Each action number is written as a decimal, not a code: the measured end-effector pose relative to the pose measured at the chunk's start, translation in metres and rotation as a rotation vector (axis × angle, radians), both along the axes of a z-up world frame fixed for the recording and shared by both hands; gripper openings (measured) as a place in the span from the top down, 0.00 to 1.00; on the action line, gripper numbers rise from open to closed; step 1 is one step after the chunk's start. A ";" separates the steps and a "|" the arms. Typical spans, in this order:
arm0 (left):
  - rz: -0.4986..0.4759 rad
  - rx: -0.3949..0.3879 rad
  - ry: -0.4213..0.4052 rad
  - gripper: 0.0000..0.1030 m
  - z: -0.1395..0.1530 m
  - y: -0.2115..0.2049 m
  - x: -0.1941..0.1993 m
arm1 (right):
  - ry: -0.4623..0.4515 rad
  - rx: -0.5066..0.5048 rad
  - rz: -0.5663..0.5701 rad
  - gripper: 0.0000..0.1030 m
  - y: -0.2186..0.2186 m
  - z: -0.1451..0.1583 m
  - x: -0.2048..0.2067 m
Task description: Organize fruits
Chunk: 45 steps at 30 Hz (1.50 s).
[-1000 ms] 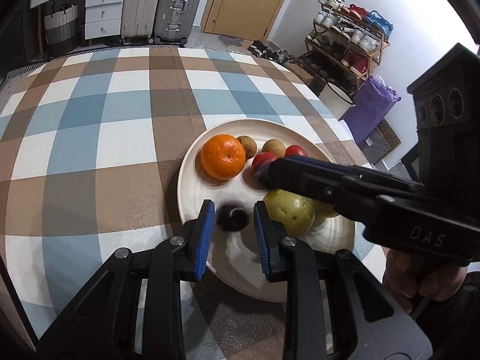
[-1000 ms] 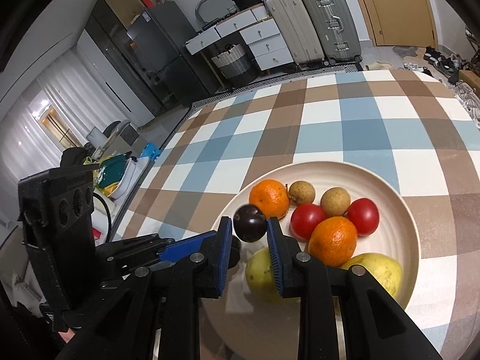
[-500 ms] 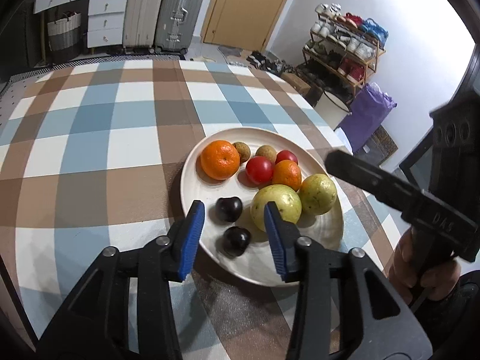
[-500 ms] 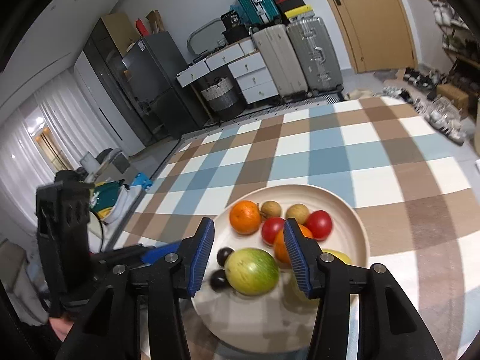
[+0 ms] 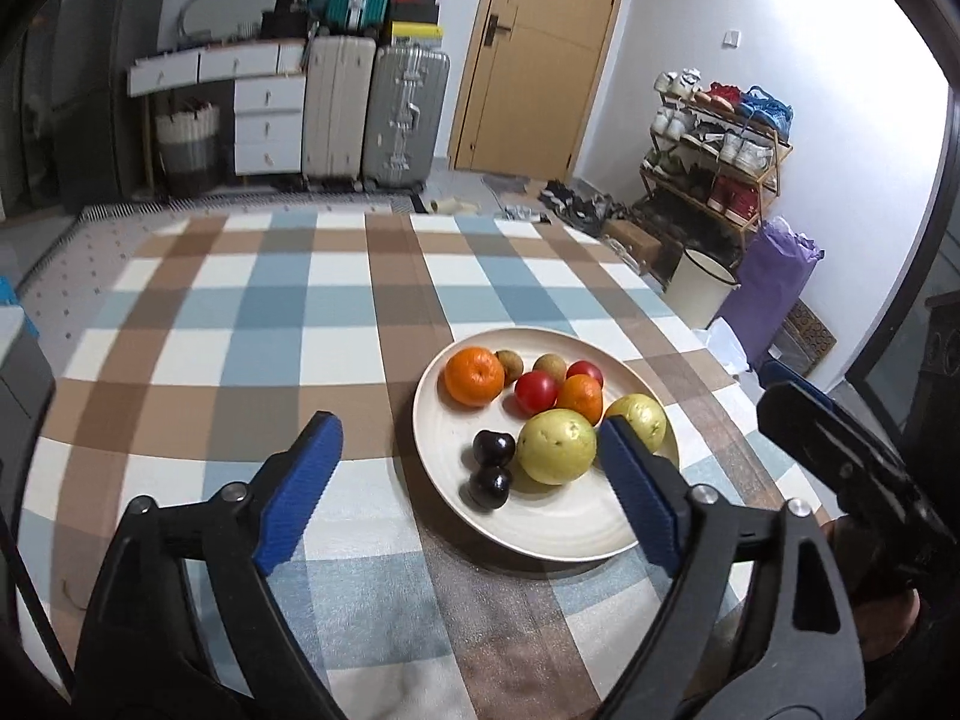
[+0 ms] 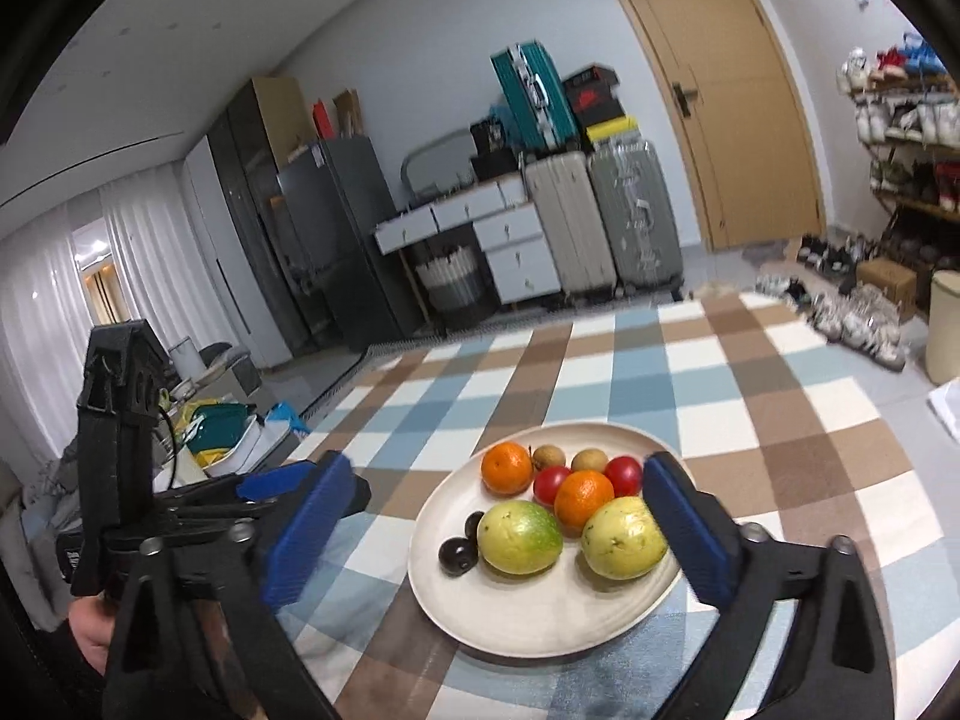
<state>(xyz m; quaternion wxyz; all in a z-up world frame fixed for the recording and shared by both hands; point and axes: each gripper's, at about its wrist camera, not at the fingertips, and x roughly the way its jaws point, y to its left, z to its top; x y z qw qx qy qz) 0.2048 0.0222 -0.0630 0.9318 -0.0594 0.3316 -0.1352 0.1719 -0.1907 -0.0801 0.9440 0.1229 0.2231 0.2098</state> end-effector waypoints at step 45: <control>0.283 0.161 -0.351 0.01 -0.029 0.010 -0.070 | -0.173 -0.281 -0.193 0.00 0.022 -0.026 -0.048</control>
